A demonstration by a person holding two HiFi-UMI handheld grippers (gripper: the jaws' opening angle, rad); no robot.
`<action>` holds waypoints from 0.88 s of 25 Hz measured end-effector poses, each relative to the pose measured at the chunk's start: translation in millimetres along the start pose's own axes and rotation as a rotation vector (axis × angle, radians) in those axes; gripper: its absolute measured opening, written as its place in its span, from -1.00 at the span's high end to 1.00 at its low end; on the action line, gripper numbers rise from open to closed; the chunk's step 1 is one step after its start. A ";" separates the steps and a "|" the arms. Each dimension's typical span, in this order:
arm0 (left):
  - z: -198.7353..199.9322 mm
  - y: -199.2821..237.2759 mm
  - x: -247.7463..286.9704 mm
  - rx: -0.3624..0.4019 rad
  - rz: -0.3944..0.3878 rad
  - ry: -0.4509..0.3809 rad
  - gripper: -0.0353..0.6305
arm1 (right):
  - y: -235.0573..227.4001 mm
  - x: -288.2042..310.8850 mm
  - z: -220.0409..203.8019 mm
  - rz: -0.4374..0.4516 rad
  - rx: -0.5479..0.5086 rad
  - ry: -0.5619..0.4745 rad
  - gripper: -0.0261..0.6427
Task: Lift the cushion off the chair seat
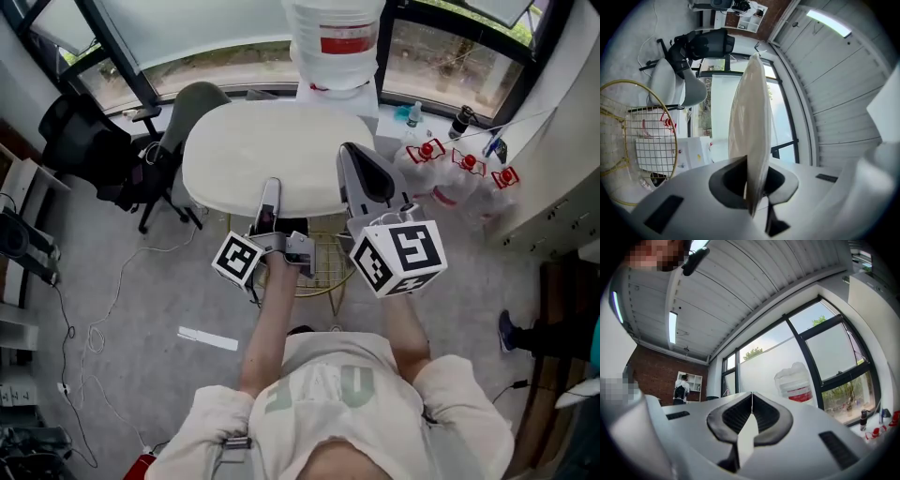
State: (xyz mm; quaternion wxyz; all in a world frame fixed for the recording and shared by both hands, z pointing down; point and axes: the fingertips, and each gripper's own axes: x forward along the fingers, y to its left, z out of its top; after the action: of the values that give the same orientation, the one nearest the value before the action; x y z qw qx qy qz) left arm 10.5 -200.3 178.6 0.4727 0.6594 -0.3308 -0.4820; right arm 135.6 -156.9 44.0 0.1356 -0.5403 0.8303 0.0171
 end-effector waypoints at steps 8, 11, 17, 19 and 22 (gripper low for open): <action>-8.0 -13.4 16.5 0.028 0.048 0.034 0.77 | 0.0 -4.9 1.9 -0.027 -0.035 0.024 0.87; -7.0 -18.5 19.9 0.021 0.042 0.029 0.77 | -2.7 -5.7 3.1 -0.039 -0.043 0.031 0.87; -4.2 -32.2 21.2 0.029 0.030 0.012 0.77 | -7.7 -10.3 7.2 -0.055 -0.035 0.029 0.87; -4.0 -33.4 19.9 0.032 0.027 0.014 0.77 | -6.7 -13.5 10.8 -0.054 -0.027 0.006 0.87; -4.5 -32.2 15.5 0.032 0.029 0.014 0.77 | -5.9 -18.1 10.5 -0.057 -0.033 -0.001 0.87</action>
State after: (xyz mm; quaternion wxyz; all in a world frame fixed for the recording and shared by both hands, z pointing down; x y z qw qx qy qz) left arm 19.1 -202.0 143.6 0.4715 0.6653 -0.3448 -0.4650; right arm 149.9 -141.4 39.0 0.1276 -0.5659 0.8141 0.0271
